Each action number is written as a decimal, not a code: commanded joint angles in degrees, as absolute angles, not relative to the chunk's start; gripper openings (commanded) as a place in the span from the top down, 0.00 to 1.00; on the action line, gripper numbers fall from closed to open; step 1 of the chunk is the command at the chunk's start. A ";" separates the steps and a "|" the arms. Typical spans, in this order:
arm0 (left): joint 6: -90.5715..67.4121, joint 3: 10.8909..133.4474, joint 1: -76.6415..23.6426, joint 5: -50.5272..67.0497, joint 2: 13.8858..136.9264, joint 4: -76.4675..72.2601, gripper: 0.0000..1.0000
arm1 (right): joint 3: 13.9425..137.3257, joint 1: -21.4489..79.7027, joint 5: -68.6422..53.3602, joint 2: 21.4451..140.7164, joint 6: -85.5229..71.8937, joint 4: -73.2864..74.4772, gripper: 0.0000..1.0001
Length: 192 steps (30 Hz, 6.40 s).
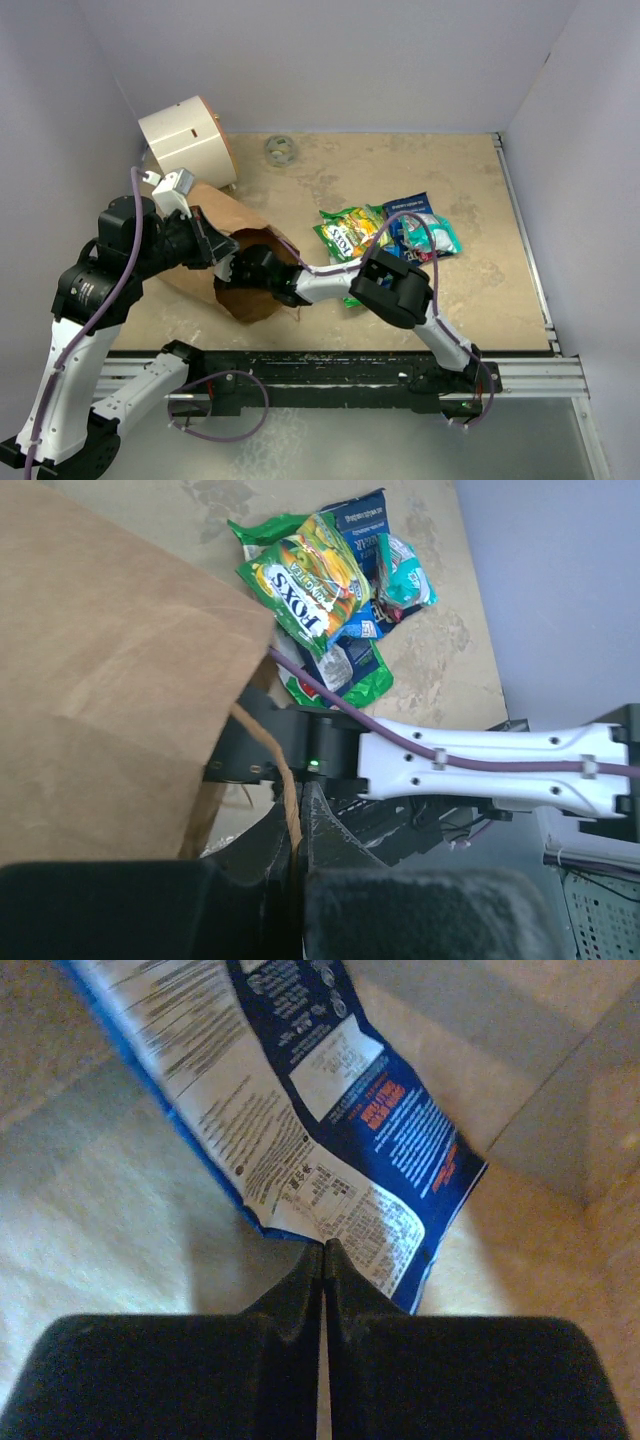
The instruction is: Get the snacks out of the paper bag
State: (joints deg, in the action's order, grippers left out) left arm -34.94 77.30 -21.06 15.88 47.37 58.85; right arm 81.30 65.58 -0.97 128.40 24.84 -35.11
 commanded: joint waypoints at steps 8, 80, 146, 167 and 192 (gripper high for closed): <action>-37.60 71.36 -21.10 13.99 47.55 48.68 1.00 | 64.69 65.32 -0.33 109.16 22.66 -38.81 1.00; -40.89 67.79 -21.09 16.55 49.92 43.68 1.00 | 39.12 66.48 -12.97 97.31 30.56 -49.33 1.00; -36.87 82.46 -23.67 17.84 58.22 51.32 1.00 | 72.07 55.04 47.87 84.26 -10.60 37.01 1.00; -36.37 86.30 -23.70 16.39 59.47 54.25 1.00 | 64.54 55.11 36.07 96.94 -16.60 23.14 1.00; -31.02 84.01 -23.65 8.75 47.46 61.25 1.00 | 64.78 55.04 29.84 92.72 -23.69 23.12 0.36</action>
